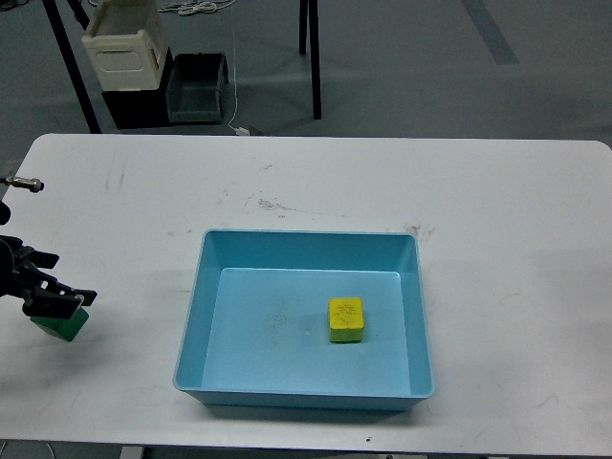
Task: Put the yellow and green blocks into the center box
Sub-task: 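Lower the left gripper onto the green cube and close it, then lift the green cube and carry it over the blue tray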
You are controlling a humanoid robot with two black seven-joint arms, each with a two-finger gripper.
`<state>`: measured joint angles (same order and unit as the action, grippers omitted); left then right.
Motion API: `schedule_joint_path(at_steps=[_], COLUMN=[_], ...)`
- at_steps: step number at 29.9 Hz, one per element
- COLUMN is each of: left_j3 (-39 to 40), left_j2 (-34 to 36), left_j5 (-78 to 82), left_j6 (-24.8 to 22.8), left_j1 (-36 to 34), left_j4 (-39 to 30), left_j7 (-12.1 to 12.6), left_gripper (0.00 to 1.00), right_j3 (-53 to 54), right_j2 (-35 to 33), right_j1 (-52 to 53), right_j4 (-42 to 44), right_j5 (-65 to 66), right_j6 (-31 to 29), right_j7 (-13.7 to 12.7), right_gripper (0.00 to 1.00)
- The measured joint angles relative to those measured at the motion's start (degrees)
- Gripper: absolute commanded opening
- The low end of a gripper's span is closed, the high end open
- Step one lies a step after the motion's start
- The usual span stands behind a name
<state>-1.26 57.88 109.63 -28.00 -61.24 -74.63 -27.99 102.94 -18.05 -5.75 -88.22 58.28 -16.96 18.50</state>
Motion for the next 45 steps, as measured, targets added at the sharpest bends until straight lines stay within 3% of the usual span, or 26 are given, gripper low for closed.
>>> schedule_joint_path(at_steps=[15, 33, 36, 39, 45], left_j3=[-1.8, -3.5, -3.6, -3.7, -6.4], left_j2=[-5.5, -8.9, -9.1, -9.3, -9.5], left_j5=[0.0, 0.0, 0.0, 0.2, 4.4], left_j6=[0.0, 0.0, 0.0, 0.0, 0.0], left_j1=[2.8, 4.8, 4.9, 5.1, 5.3], left_j4=[9.6, 15.0, 15.4, 15.5, 15.7], left_j7=[0.0, 0.0, 0.0, 0.0, 0.0], left_gripper=[1.0, 0.98, 0.9, 0.59, 0.35], right_j3=[0.7, 1.2, 1.2, 1.2, 1.2], right_j2=[0.3, 0.3, 0.3, 0.3, 0.3], right_j1=[-2.1, -2.5, -2.6, -2.9, -3.2], right_j4=[0.2, 0.2, 0.2, 0.2, 0.2], right_j5=[-2.0, -2.0, -2.0, -2.0, -2.0], right_j6=[0.1, 0.0, 0.0, 0.0, 0.0], right_j7=[0.1, 0.1, 0.1, 0.1, 0.1], right_gripper=[1.0, 1.0, 1.0, 1.0, 1.0])
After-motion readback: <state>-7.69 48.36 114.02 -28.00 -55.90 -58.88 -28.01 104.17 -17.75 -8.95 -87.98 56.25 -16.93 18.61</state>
